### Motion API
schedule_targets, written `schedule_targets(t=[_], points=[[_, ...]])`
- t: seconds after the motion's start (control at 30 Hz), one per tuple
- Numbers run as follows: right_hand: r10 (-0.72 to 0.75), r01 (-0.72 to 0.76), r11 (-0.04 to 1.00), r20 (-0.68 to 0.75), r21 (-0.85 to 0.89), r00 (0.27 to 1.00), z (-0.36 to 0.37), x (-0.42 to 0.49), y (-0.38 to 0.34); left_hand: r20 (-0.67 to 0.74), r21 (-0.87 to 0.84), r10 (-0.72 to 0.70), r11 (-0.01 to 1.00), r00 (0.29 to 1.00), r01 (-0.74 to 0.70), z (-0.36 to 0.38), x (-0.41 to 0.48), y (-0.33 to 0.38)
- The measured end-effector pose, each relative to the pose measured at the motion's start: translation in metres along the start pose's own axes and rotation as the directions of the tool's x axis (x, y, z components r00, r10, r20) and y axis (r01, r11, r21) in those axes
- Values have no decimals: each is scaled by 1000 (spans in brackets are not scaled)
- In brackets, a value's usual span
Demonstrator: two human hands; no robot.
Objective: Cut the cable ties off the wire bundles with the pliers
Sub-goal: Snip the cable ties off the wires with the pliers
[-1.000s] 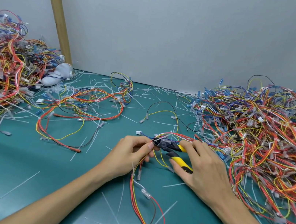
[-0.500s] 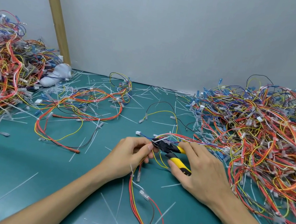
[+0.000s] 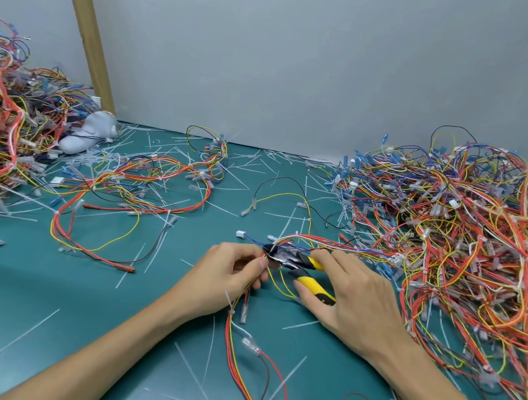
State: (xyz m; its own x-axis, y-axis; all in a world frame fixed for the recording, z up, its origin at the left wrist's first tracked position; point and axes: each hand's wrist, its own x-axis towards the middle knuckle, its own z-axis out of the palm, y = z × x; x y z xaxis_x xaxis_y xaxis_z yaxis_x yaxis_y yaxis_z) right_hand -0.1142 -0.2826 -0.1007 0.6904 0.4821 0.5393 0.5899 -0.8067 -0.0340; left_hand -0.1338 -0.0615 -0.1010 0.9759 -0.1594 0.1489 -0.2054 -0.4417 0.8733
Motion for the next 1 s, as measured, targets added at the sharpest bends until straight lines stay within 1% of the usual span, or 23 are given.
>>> schedule_targets(t=[0.17,0.27,0.4,0.53,0.63,1.0], points=[[5,-6,1000,46,7,999,0,0,-1,6,-10,-9,1000,1000,9,0,0,-1],[-3,3,1000,27,-18,1000,0,1,-2,10,-1,-15,1000,1000,15,0,1,-1],[2,-2,1000,1,3,1000,-1,1,-2,6,-8,-19,1000,1000,19,0,1,-1],[6,-6,1000,14,12,1000,-1,1,-3,4,-1,-26,1000,1000,26,1,0,0],[2,-2,1000,-1,-15,1000,-2,1,-4,0,-1,-22,1000,1000,22,1,0,0],[15,-15,1000,-14,-6,1000,1,0,-3,-5,-8,-22,1000,1000,22,2,0,-1]])
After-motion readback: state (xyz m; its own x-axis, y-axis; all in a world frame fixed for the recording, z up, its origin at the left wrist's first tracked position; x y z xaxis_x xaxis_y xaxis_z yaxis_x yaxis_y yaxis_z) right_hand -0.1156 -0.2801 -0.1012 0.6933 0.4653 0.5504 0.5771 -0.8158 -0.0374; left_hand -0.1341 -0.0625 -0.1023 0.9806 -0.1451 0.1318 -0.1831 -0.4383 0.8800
